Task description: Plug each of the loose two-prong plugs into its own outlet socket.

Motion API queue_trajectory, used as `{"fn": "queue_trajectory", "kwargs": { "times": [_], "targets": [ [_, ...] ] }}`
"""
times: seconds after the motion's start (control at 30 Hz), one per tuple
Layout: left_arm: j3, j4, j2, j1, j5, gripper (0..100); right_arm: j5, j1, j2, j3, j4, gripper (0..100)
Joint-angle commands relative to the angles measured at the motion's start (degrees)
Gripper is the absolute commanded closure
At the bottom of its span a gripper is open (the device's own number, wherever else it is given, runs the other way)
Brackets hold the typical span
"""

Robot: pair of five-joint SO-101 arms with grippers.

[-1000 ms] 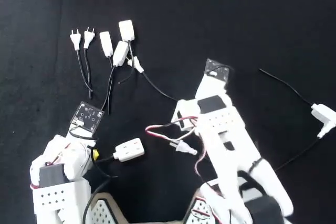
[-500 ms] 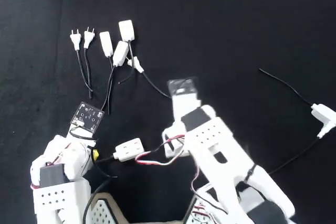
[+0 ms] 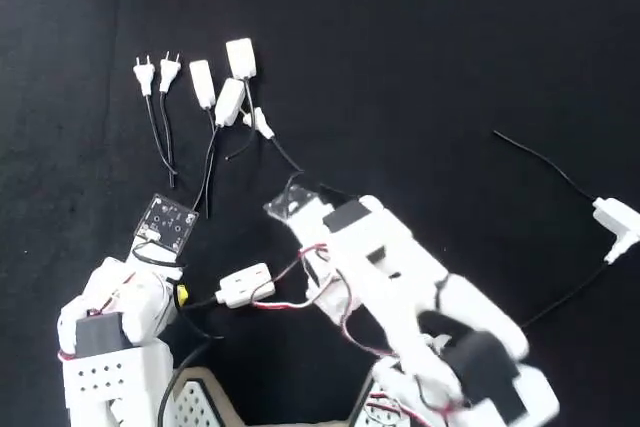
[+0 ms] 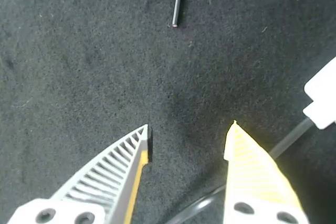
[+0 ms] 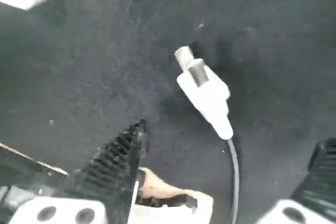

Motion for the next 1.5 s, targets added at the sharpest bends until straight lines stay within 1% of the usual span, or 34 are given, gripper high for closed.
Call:
{"fn": "queue_trajectory", "kwargs": {
  "times": [0.0,0.1,0.17,0.23,0.47,0.53,0.67,0.8,0.97,1.03,1.1,1.2,1.27,1.47],
  "targets": [
    [-0.2,0.6,-0.1,0.7,-0.6,76,1.8,-0.6,5.3,-3.5,-3.8,63.2],
    [-0.2,0.6,-0.1,0.7,-0.6,76,2.5,-0.7,7.7,-5.8,-5.5,82.0],
    [-0.2,0.6,-0.1,0.7,-0.7,76,4.2,-0.7,8.1,-7.3,-5.4,93.2],
    [-0.2,0.8,-0.1,0.7,-1.6,76,5.2,-0.5,8.1,-7.5,-5.3,98.2],
    [-0.2,0.9,-0.1,0.7,-2.0,76,5.4,-0.6,8.0,-7.9,-2.8,98.6],
    [-0.2,0.9,-0.1,0.7,-2.1,76,7.1,-0.6,8.0,-7.9,-2.5,98.6],
    [-0.2,0.9,-0.1,0.7,-2.1,76,20.0,-0.2,8.0,-8.1,-2.3,98.7],
    [-0.2,0.9,-0.1,0.7,-2.1,76,32.5,-0.1,8.0,-11.8,-1.3,98.7],
    [-0.2,0.9,-0.1,0.7,-2.1,77,48.3,2.8,8.1,-21.1,3.8,98.6],
    [-0.2,0.9,-0.1,0.7,-2.1,77,54.8,5.1,8.4,-26.0,3.6,98.6],
    [-0.2,0.9,-0.1,0.7,-2.1,77,59.5,7.2,8.6,-30.8,3.6,98.6],
    [-0.2,0.9,-0.1,0.7,-2.1,77,63.8,8.0,8.7,-34.4,4.0,98.6],
    [-0.2,0.9,-0.1,0.7,-2.1,77,65.8,6.9,9.5,-34.4,4.0,98.6],
    [-0.2,0.9,-0.1,0.7,-2.1,77,69.0,6.2,21.1,-34.7,3.7,98.5]
  ]
}}
